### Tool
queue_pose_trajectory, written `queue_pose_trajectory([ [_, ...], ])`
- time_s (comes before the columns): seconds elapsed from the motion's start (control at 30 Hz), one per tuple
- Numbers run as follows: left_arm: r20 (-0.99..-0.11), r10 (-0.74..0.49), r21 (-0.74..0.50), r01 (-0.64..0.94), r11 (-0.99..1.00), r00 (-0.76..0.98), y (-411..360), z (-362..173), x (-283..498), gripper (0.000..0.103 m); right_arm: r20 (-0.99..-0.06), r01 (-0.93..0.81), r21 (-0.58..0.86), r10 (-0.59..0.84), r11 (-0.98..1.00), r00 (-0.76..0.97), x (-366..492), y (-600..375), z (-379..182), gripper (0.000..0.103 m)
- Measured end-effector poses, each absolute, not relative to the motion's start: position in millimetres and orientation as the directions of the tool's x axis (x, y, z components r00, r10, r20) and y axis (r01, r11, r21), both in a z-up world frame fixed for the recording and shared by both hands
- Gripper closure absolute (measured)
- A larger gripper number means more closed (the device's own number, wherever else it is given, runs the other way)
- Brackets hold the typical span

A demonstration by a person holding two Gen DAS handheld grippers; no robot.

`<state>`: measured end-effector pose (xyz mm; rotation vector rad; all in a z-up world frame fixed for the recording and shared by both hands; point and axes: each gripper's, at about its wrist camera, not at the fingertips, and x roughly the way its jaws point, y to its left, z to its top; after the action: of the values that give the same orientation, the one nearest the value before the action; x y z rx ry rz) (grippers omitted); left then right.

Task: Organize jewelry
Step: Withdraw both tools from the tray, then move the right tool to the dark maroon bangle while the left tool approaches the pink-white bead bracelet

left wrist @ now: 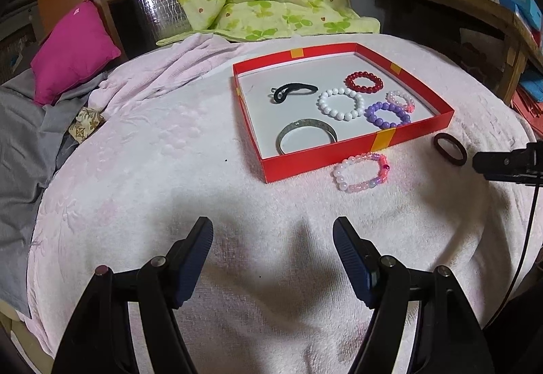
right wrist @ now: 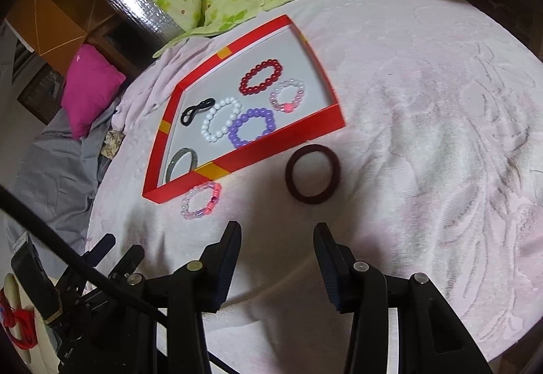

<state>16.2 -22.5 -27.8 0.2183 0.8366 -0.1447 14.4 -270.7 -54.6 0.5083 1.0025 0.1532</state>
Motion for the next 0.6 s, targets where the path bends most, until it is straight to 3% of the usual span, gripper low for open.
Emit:
queue_pose_trajectory([
  [0.6,-0.797,-0.054,0.112,0.235,0.965,0.602,-36.5,-43.1,29.1,0.029,-0.763,0.142,0.499,0.356,0.855,0.539,11.0,-289.4,-56.5,0.055],
])
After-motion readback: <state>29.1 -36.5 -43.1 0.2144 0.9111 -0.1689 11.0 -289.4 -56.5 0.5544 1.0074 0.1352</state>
